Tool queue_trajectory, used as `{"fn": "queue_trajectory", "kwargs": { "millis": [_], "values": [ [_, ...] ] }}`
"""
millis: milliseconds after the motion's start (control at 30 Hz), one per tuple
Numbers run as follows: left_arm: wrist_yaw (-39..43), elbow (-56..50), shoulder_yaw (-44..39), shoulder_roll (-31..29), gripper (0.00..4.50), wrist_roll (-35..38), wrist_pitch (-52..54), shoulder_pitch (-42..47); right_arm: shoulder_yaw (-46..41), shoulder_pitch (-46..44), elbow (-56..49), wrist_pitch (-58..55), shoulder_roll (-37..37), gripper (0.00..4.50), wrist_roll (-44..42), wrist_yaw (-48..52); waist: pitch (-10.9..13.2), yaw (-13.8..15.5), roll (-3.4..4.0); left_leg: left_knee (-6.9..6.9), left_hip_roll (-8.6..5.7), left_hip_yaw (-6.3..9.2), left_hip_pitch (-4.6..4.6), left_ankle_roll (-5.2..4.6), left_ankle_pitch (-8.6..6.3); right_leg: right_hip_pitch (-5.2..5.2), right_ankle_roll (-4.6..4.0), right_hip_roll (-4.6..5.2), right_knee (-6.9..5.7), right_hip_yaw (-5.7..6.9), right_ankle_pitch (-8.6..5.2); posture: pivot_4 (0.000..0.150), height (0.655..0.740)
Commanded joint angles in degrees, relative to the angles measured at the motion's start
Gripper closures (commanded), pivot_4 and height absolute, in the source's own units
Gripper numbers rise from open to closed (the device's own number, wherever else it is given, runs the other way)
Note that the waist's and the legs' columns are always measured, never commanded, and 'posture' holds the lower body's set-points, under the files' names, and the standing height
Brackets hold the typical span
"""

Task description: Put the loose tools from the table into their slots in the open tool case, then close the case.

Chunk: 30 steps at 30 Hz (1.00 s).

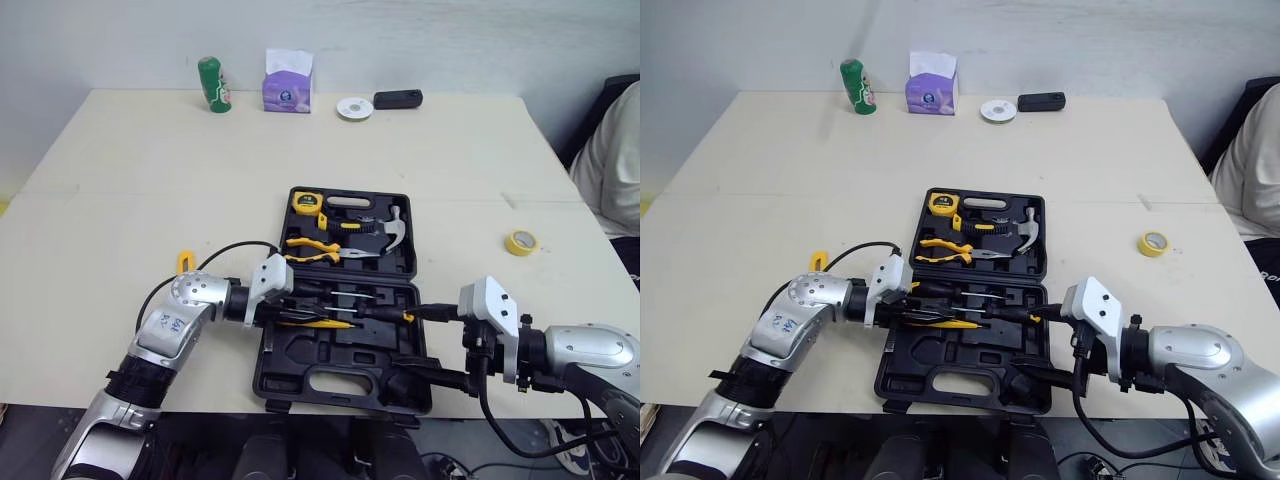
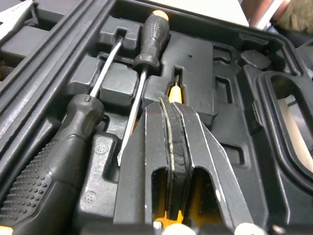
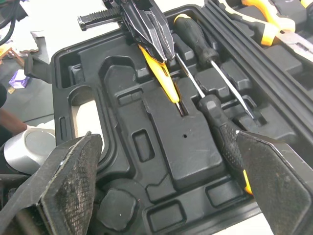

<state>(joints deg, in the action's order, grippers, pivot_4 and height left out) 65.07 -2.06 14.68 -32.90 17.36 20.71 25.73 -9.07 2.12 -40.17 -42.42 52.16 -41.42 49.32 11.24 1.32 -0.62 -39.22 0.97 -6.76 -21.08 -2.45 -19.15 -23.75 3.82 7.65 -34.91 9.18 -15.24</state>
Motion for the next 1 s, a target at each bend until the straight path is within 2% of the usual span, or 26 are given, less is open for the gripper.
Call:
{"fn": "queue_trajectory", "kwargs": {
  "millis": [33,233,433,567,633,833,933,1000],
  "values": [
    [1.33,-0.70,4.01,-3.65,4.43,-4.99,1.07,-1.63,-0.28,-0.18,-0.57,1.16,0.79,0.00,0.59,0.76,-0.04,-0.16,0.07,0.01,0.01,-0.01,0.02,0.02,-0.01,0.00,-0.01,-0.01,-0.01,0.00,-0.01,0.150,0.7278],
    [-0.77,-2.99,7.92,-6.89,4.43,-9.47,6.41,-1.37,-0.22,1.01,-1.50,1.02,0.53,0.00,0.62,0.36,-0.12,-0.07,0.17,0.05,0.09,-0.04,0.11,0.07,-0.05,0.03,-0.09,-0.04,-0.03,-0.01,-0.05,0.150,0.7278],
    [-4.46,-2.71,8.34,-5.61,4.43,-9.76,10.30,0.13,-1.34,-0.41,-0.96,0.64,0.72,0.00,0.17,0.49,-0.25,0.10,0.25,0.05,0.09,-0.04,0.19,0.06,-0.09,0.10,-0.10,-0.04,-0.03,-0.02,-0.06,0.150,0.7278],
    [-4.19,-6.04,6.40,-5.89,4.43,-6.09,13.62,-0.63,-1.78,1.69,-2.23,0.66,0.40,0.00,0.26,0.07,-0.31,0.16,0.17,0.05,0.09,0.00,0.21,0.04,-0.12,0.15,-0.09,-0.04,0.00,-0.02,-0.05,0.150,0.7278],
    [-2.17,-9.18,3.35,-5.79,4.43,-1.90,12.86,-1.85,-2.09,1.73,-2.12,1.05,0.03,0.00,0.51,-0.50,-0.31,-0.04,0.17,0.05,0.09,-0.01,0.20,0.04,-0.13,0.14,-0.10,-0.03,0.01,-0.02,-0.06,0.150,0.7278],
    [-4.97,-15.35,-12.42,-4.96,4.43,10.19,17.30,-5.44,-8.14,0.12,2.06,1.20,0.85,0.00,-0.01,-0.72,-0.21,0.15,0.11,0.04,0.11,0.01,0.00,0.08,-0.12,-0.02,-0.10,-0.04,0.00,0.00,-0.06,0.150,0.7278],
    [-7.67,-16.57,-22.28,-7.32,3.56,14.88,21.87,-9.68,-13.16,0.33,6.71,1.37,2.73,0.00,0.32,1.43,-0.20,0.15,0.10,0.04,0.10,0.04,-0.04,0.06,-0.13,-0.02,-0.08,-0.04,0.08,0.01,-0.05,0.150,0.7278],
    [-10.59,-16.73,-28.70,-8.71,2.67,15.28,23.10,-14.55,-16.03,0.86,11.62,2.33,4.40,0.00,1.77,3.46,-0.19,0.07,0.13,0.05,0.10,0.04,-0.03,0.06,-0.14,0.00,-0.08,-0.05,0.13,0.04,-0.05,0.150,0.7278]
  ]
}}
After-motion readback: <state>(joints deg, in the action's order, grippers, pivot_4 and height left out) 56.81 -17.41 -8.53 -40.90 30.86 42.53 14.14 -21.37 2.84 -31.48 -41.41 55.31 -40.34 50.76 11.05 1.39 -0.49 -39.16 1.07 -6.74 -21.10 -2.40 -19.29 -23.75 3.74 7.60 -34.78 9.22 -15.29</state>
